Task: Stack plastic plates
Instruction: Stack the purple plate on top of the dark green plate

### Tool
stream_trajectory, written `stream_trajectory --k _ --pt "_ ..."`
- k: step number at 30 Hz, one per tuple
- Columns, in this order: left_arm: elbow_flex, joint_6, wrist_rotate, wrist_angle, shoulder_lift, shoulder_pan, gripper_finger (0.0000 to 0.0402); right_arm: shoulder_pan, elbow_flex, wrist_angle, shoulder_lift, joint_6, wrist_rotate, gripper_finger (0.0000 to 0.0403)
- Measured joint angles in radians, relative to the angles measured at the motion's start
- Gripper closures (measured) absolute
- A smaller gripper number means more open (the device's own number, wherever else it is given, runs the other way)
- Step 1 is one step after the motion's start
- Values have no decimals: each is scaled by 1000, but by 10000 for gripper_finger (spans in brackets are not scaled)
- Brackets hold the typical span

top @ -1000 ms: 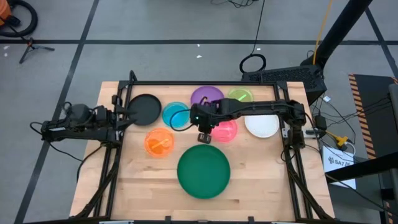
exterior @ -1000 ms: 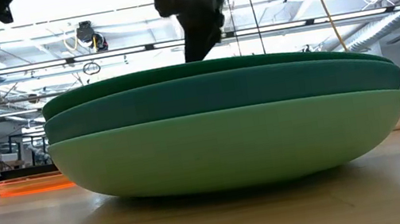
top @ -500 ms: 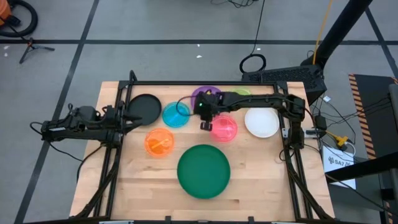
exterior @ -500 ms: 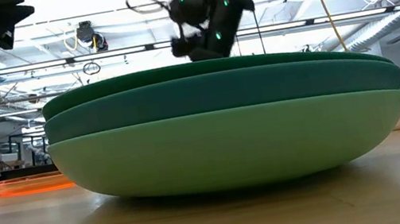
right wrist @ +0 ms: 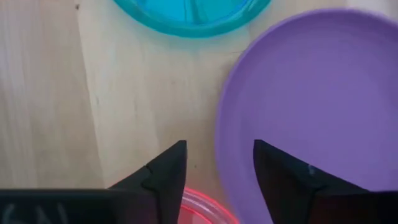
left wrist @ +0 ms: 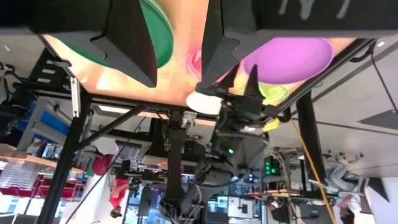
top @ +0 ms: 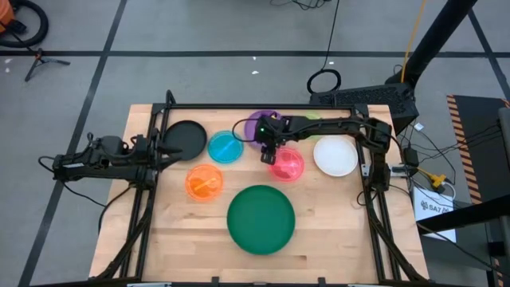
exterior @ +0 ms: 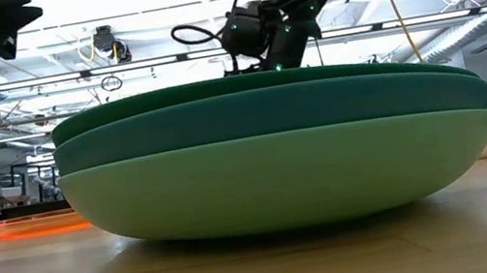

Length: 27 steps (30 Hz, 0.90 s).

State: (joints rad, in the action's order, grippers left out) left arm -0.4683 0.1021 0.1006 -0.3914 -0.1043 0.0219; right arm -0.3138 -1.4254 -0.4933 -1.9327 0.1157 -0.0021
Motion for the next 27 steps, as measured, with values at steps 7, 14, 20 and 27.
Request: stream_trajectory --k 7,14,20,27 --pt "0 -18 7 8 0 0 270 0 75 121 0 -22 1 225" --pt "0 -40 8 26 0 0 270 -6 110 178 -11 -28 30 229" --pt "0 -45 8 28 0 0 270 -12 110 185 -70 -24 30 229" --pt "0 -45 8 28 0 0 270 -12 108 212 -90 -25 27 230"
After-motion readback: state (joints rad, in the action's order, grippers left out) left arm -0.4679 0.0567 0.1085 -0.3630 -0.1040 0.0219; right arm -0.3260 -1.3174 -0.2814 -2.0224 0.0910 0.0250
